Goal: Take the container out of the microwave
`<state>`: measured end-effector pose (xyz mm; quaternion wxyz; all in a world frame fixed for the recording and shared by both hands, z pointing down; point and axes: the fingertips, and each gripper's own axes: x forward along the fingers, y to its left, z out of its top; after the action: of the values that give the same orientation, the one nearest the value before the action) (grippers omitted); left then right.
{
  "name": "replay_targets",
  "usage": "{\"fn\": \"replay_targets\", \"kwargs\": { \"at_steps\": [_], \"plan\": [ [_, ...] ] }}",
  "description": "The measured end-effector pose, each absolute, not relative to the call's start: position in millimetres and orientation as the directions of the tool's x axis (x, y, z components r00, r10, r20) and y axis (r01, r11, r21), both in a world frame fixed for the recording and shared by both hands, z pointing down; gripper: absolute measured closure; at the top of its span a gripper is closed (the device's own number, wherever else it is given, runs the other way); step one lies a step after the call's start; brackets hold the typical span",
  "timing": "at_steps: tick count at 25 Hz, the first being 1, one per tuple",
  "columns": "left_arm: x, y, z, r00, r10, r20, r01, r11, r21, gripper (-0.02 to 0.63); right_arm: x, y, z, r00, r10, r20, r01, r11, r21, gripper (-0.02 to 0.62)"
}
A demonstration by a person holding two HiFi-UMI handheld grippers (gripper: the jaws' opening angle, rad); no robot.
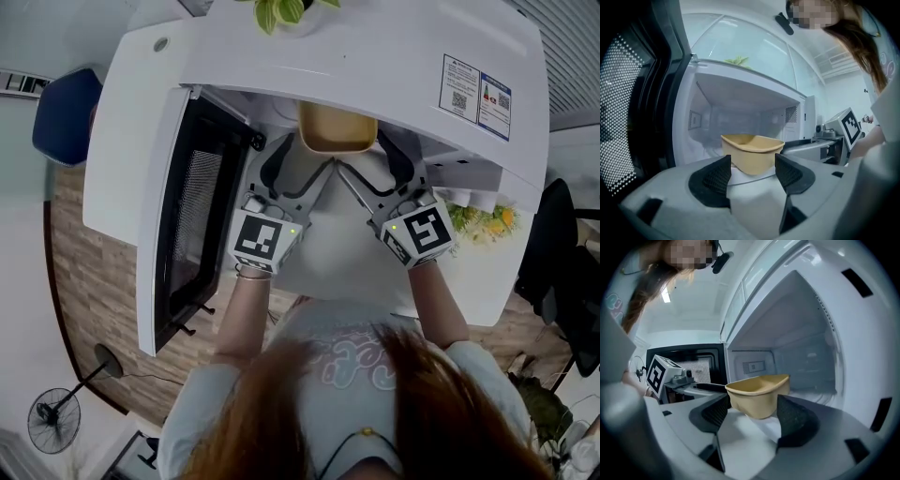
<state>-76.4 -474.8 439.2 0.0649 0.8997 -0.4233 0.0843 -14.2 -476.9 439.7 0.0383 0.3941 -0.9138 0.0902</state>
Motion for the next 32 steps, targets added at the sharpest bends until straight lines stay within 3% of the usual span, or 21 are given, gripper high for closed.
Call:
{"fn": "replay_targets", "kwargs": {
  "at_steps": [9, 13, 32],
  "plan": [
    [-74.0, -478.2, 440.8, 0.635, -0.747, 0.198, -0.766, -0.642, 0.031, 0.341, -17.0, -478.0, 441.3, -0.68, -0.719, 0.145, -0.733, 0.669, -0.122, 0.31],
    [-70.7, -477.8, 439.8, 0.64, -0.744, 0.193, -0.762, -0.647, 0.033, 0.342, -17.5, -478.4, 442.3, -0.678, -0.72, 0.149, -0.735, 0.668, -0.117, 0.359],
    [-79.0, -479.9, 437.2, 0.606, -0.777, 0.173, -0.793, -0.606, 0.058, 0.364, -22.1, -480.2, 440.8, -0.661, -0.737, 0.14, -0.75, 0.652, -0.108, 0.374]
  ]
}}
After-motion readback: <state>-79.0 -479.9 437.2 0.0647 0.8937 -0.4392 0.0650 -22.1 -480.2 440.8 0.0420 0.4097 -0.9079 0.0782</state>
